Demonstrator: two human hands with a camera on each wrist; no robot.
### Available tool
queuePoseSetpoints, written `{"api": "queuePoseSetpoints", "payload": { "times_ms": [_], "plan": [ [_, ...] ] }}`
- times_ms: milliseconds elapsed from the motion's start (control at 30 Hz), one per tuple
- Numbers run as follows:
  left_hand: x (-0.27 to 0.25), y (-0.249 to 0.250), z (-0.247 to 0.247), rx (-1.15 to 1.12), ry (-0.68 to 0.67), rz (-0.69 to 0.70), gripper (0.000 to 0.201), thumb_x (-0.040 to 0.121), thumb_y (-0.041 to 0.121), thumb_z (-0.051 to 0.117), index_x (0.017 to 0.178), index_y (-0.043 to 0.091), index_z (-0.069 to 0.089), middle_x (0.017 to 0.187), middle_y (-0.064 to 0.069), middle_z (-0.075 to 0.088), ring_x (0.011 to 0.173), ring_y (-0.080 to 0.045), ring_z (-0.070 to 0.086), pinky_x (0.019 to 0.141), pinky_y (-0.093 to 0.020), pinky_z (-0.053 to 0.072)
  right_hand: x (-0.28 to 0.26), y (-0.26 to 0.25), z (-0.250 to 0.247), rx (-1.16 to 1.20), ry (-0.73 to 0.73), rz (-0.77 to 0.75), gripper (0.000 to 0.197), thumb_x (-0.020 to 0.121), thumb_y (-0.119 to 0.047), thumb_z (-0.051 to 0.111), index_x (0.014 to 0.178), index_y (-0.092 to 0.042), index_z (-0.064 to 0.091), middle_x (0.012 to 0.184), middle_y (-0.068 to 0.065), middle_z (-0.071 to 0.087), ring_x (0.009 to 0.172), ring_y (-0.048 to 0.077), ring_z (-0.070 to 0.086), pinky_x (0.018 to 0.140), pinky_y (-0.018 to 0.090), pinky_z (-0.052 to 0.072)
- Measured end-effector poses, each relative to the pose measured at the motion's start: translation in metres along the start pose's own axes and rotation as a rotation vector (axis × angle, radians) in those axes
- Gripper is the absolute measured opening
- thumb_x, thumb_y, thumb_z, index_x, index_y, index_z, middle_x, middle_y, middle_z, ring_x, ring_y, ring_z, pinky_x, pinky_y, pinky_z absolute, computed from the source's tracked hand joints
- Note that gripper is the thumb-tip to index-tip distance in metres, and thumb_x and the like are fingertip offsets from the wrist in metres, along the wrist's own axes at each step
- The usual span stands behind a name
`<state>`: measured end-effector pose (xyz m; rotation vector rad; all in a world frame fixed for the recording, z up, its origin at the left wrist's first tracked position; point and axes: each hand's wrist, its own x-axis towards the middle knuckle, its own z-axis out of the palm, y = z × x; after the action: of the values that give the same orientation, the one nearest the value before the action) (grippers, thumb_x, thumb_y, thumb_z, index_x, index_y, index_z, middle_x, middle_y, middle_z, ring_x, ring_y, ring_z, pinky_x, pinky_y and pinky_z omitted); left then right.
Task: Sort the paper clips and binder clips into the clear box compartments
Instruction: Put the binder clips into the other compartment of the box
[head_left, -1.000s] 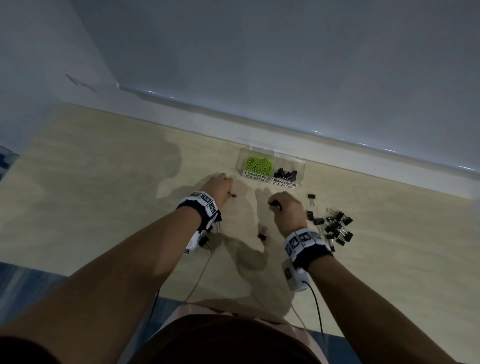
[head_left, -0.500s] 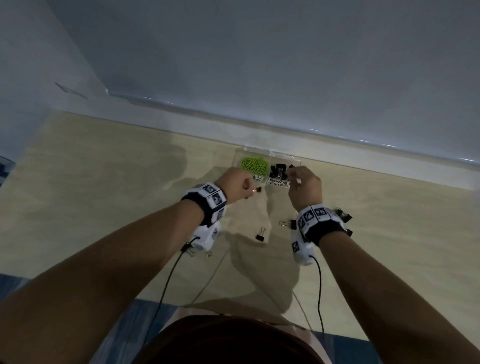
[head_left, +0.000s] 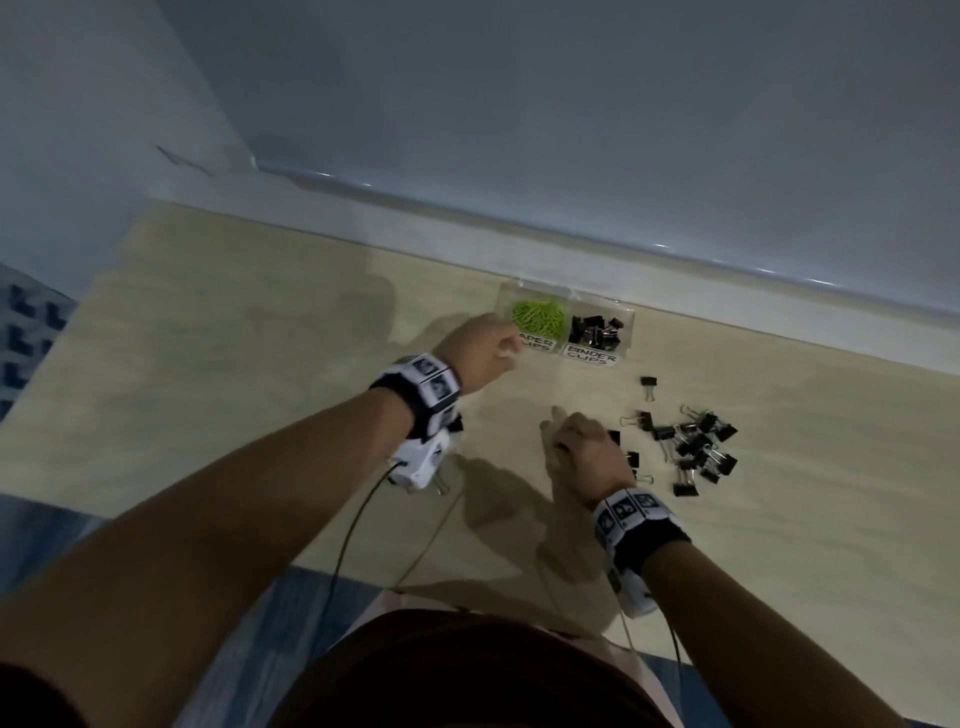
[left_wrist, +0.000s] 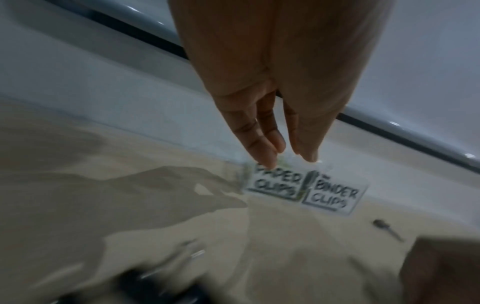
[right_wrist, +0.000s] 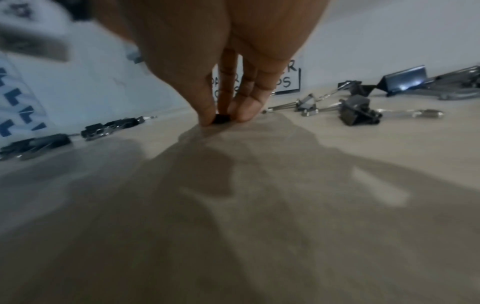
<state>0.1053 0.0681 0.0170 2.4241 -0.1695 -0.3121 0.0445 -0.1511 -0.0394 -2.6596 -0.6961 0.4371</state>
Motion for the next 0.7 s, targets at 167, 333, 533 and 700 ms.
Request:
{"api": "queuePoseSetpoints", "payload": {
  "times_ms": [167,333,533,700],
  "plan": [
    [-0.103,-0.086,-0.020,0.074,-0.114,-0.266,0.028,0.079,0.025,0.072,0.103,0.013,0.063,0.098,-0.005,0.051,0.091,-0.024,0.058,0.080,-0.029,0.046,0.022,-0.034,-0.006,-0.048,-0.019,-0.021,0.026,0.087,-0.019,0.053,0.108,-0.009,0.064,0.116,0.013,0.053,0.103,0.034,0.048,0.081,0.045,0.050],
    [-0.166,-0.103,-0.007,0.106,-0.196,-0.464,0.086,0.065,0.051,0.077,0.135,0.021,0.037,0.131,-0.006,0.032,0.116,-0.027,0.042,0.099,-0.039,0.042,0.054,-0.099,0.013,-0.094,-0.284,-0.226,0.065,0.080,-0.049,0.061,0.138,-0.035,0.035,0.152,-0.001,0.021,0.137,0.029,0.021,0.109,0.051,0.028],
    [-0.159,-0.082,0.031,0.145,-0.129,-0.451,0.091,0.062,0.035,0.081,0.137,0.016,0.033,0.131,-0.013,0.031,0.117,-0.034,0.041,0.101,-0.042,0.041,0.066,-0.110,0.030,-0.222,-0.449,-0.276,0.086,0.074,-0.043,0.072,0.144,-0.036,0.022,0.157,-0.005,0.003,0.143,0.032,0.001,0.112,0.053,0.021],
    [-0.122,-0.053,0.053,0.075,-0.098,-0.336,0.062,0.075,0.033,0.073,0.127,0.012,0.046,0.124,-0.013,0.041,0.111,-0.031,0.047,0.096,-0.032,0.041,0.047,-0.070,0.020,-0.107,-0.339,-0.198,0.063,0.083,-0.024,0.065,0.140,-0.024,0.038,0.153,0.003,0.022,0.139,0.031,0.015,0.111,0.044,0.031]
  ]
}}
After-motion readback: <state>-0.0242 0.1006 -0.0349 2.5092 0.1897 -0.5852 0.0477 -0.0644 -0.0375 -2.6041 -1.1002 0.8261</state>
